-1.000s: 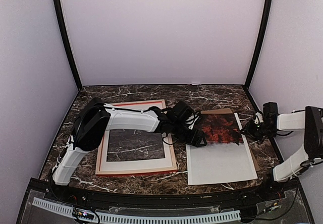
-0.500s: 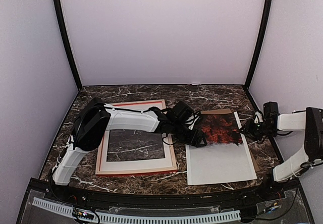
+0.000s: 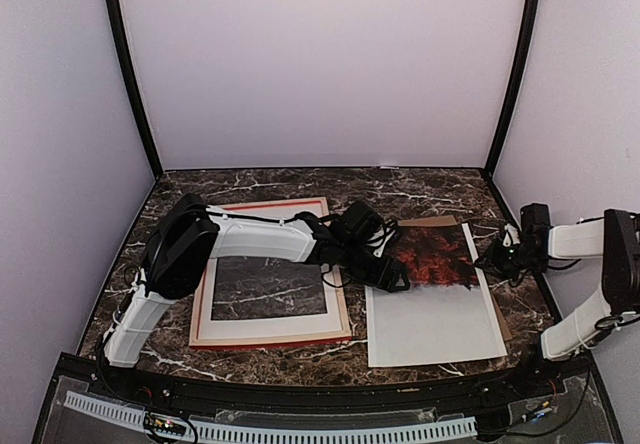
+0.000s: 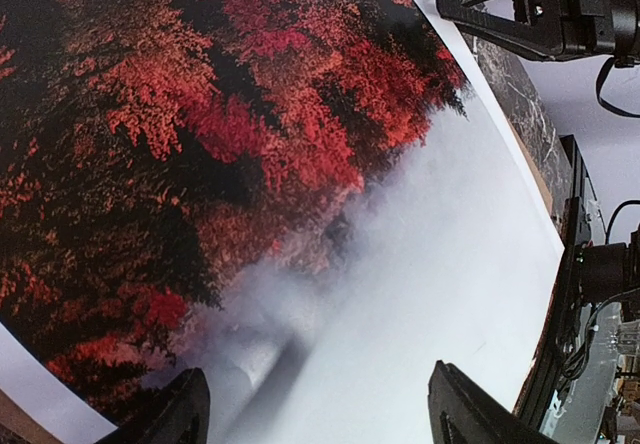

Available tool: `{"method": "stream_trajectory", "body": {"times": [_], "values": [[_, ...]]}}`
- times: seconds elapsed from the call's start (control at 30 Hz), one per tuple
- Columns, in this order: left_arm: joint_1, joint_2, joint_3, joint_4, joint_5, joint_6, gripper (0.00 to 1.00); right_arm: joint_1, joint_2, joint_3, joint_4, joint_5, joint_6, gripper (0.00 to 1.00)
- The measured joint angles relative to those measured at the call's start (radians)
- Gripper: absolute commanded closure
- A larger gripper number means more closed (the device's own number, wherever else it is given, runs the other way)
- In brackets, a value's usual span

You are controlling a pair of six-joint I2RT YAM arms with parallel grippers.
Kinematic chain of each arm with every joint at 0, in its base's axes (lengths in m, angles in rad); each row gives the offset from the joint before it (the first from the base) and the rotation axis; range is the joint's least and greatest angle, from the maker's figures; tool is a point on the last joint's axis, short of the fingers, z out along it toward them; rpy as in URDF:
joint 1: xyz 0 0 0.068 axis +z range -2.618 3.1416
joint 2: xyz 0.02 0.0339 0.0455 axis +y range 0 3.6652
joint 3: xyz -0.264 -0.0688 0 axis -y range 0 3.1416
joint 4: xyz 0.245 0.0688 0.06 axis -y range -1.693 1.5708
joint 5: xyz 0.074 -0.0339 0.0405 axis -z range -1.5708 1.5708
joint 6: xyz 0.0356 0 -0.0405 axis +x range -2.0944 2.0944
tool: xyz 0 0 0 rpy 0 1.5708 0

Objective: Put the photo into the frame
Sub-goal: Pick up the photo from the backboard.

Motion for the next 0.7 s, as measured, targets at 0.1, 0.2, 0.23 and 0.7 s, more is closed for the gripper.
{"method": "stream_trajectory", "body": {"times": [0.1, 0.2, 0.23, 0.7], "values": [[0.0, 0.0, 0.0, 0.0, 0.0, 0.0, 0.22, 0.0, 0.003, 0.0, -0.001, 0.001, -0.005, 0.8], [0.0, 0.0, 0.0, 0.0, 0.0, 0.0, 0.22, 0.0, 0.003, -0.002, 0.001, 0.001, -0.01, 0.82], [0.0, 0.0, 0.0, 0.0, 0.0, 0.0, 0.22, 0.0, 0.005, -0.005, 0.006, 0.0, -0.01, 0.83], [0.0, 0.0, -0.002, 0.0, 0.0, 0.0, 0.23, 0.0, 0.013, -0.044, 0.075, -0.051, -0.01, 0.96]]}}
